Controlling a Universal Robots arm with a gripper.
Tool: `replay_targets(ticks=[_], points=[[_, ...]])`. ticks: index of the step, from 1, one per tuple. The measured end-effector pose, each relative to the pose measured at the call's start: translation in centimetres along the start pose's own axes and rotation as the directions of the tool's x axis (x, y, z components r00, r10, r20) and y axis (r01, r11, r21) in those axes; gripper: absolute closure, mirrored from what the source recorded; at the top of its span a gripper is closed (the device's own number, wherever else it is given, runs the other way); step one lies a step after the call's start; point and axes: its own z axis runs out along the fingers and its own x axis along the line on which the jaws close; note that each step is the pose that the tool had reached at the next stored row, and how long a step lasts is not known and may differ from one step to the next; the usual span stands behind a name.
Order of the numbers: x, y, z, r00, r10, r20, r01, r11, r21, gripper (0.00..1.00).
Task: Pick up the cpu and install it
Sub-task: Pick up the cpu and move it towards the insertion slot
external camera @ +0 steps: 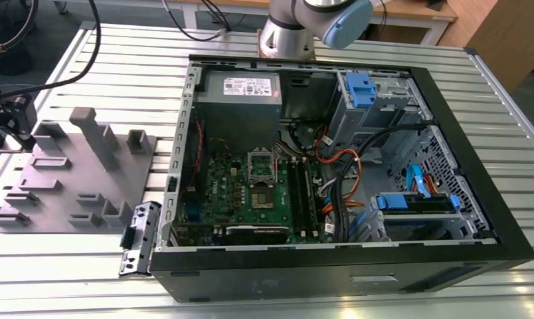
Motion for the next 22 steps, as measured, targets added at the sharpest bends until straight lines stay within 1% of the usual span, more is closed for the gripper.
replay_targets(ticks=[4, 12, 18, 22], points=[[0.00, 0.00, -0.05, 1.0000, 0.000, -0.0003, 0.000, 1.0000, 0.0002, 0.53], [0.00, 0.03, -0.79, 1.0000, 0.000, -0.0001, 0.000, 1.0000, 0.0001, 0.53], [-0.01, 0.06, -1.76, 1.0000, 0.000, -0.0001, 0.000, 1.0000, 0.0000, 0.53], [-0.01, 0.06, -1.78, 1.0000, 0.000, 0.0000, 0.000, 1.0000, -0.0001, 0.53]])
